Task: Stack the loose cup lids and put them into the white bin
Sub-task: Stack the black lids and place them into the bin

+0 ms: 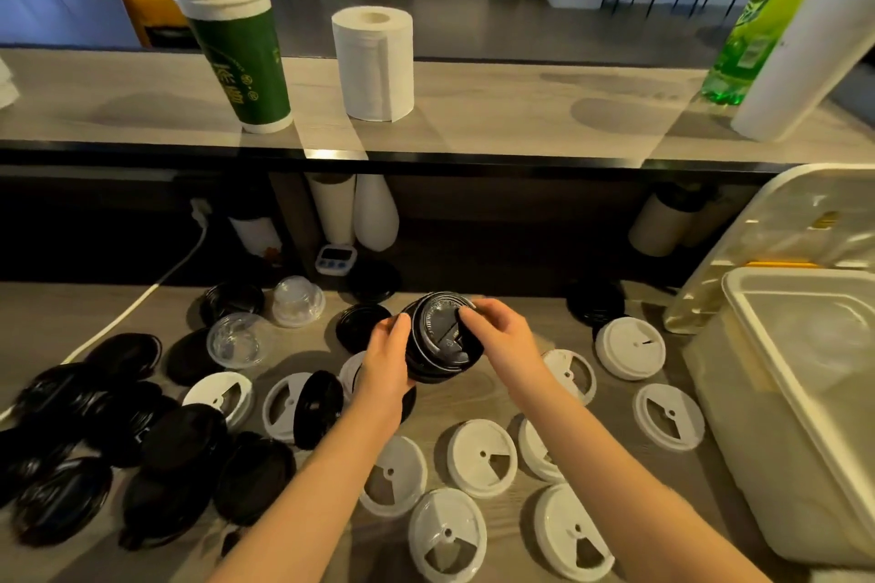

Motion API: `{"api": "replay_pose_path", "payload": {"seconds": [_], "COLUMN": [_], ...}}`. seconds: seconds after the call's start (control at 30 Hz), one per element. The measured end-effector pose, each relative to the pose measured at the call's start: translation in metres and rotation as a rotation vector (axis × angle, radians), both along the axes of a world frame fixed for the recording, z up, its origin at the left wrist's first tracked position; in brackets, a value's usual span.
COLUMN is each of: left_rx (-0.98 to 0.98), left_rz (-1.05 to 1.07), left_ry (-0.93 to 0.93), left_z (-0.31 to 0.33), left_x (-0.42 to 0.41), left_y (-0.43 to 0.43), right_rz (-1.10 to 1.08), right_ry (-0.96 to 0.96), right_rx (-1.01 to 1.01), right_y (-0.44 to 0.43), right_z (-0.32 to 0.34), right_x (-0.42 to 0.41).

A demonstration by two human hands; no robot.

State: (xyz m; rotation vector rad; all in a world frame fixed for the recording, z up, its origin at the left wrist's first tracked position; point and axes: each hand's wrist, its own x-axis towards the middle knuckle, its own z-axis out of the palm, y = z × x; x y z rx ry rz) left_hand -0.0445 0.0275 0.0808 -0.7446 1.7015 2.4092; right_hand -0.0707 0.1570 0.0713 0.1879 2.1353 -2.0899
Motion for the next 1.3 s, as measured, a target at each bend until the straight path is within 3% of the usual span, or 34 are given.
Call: {"api": "replay_pose_path", "payload": {"seconds": [0.13,0.2,0.3,0.43,0.63,0.87,1.07,1.3], "left_rx": [0.037,0.034,-0.016,-0.104,-0.168,-0.350,-0.388,-0.326], "left_rz": [-0.011,-0.052,-0.116,-0.199,-0.350,-0.684,-0.780,-0.835], "left_ry": [0.032,0.076,0.150,0.225,0.248,0.320,0.379,0.343], "left_z": [0.009,0.012,0.016,0.018,0.028,0.041,0.048,0.060], "left_x": [0.009,0.014,0.021,0.022,0.020,0.007,-0.001,-0.005], "left_y": [0.003,0.003,0.005,0.010,0.040,0.112,0.190,0.265], "right_rz": [-0.028,-0.049,-0.021,0.041,-0.037,-0.174,-0.193,-0.225], "right_ry": [0.142,0.236,0.298,0.245,0.264,0.199,0.067,0.071], "right_rx": [0.343,0.408,0.363,0.160,0.294,0.415,0.146,0.032], "right_y": [-0.005,-0.006,-0.005,0.006,0.051,0.152,0.235,0.319], "right_z": [0.000,0.002,0.002,0.005,0.022,0.051,0.071,0.083], "right_x": [0.011,0.020,0.028,0.035,0.044,0.065,0.085,0.085]}}
